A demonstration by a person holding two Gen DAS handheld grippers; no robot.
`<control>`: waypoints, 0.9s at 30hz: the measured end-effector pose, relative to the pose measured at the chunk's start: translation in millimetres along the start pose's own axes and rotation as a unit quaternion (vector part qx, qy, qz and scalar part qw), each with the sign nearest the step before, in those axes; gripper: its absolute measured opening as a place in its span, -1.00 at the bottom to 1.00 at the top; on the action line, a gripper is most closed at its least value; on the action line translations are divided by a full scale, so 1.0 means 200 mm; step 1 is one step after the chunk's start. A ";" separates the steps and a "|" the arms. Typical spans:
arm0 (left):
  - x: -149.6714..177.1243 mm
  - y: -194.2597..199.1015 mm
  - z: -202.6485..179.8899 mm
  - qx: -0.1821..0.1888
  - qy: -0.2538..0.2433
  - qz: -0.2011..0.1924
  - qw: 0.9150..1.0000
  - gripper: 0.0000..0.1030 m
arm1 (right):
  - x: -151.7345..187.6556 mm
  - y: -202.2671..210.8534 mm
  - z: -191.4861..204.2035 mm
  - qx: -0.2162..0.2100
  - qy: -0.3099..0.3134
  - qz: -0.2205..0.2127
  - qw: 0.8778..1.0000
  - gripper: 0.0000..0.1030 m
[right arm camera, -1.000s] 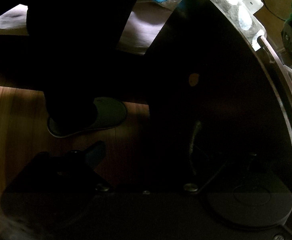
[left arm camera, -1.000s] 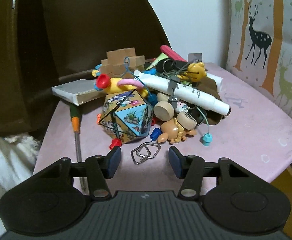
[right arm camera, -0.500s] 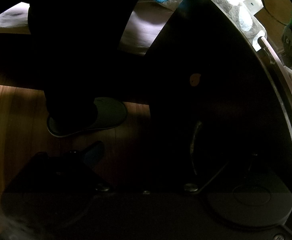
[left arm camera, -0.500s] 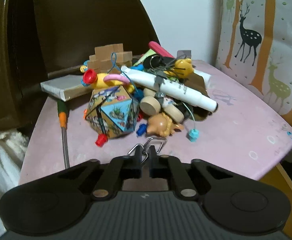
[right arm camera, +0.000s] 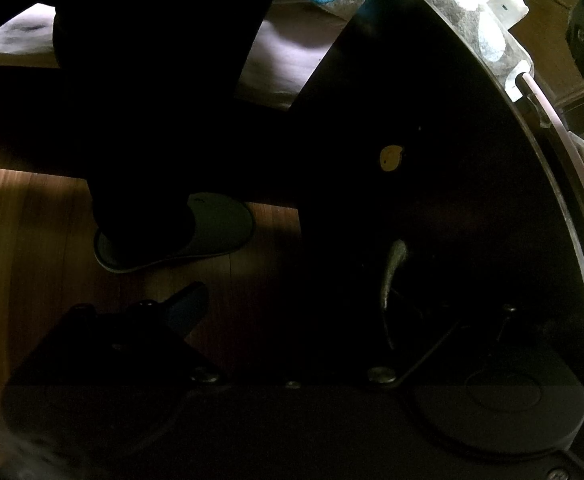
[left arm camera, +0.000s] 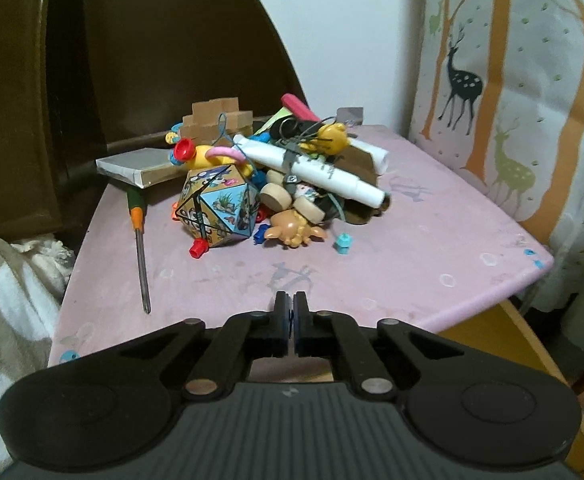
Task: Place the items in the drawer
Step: 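Lower the wire puzzle into the drawer and open the left tool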
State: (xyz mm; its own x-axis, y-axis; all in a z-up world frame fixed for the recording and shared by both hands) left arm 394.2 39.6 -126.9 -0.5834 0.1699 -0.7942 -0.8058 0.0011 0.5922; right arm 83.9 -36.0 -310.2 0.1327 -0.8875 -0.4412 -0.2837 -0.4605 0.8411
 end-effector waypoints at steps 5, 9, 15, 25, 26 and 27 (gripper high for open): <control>0.01 0.13 -0.04 0.011 -0.007 -0.008 1.000 -0.98 | 0.00 0.00 0.00 0.001 0.000 0.001 1.000 0.86; 0.04 0.22 -0.07 0.023 -0.003 -0.011 1.000 -0.98 | 0.00 0.00 0.00 0.001 0.001 0.003 1.000 0.86; 0.15 0.26 -0.17 0.047 -0.023 0.015 0.999 -0.98 | 0.01 0.00 0.00 0.001 0.001 0.004 1.000 0.86; 0.42 0.01 -0.34 0.063 -0.091 0.109 0.988 -0.98 | 0.01 0.00 0.00 0.001 0.002 0.003 1.000 0.86; 0.44 -0.02 -0.35 0.062 -0.098 0.119 0.986 -0.98 | 0.01 0.00 0.00 0.001 0.002 0.003 1.000 0.86; 0.47 -0.05 -0.36 0.062 -0.105 0.128 0.984 -0.97 | 0.01 0.00 -0.01 0.000 0.002 0.003 1.000 0.86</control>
State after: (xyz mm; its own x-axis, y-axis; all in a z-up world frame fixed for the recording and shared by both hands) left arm 341.3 -16.5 -217.1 -0.7219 0.3793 -0.5788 -0.6086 0.0500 0.7919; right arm 85.0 -38.5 -310.2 0.1341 -0.8905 -0.4347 -0.2855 -0.4548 0.8436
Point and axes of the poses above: each gripper's, at about its wrist camera, not at the fingertips, and y roughly against the way its jaws point, z to its left, x to its underside, the point moved 3 cm from there along -y, roughly the way its jaws point, and after that the axes turned 12 degrees about -x, right-handed, at the moved point
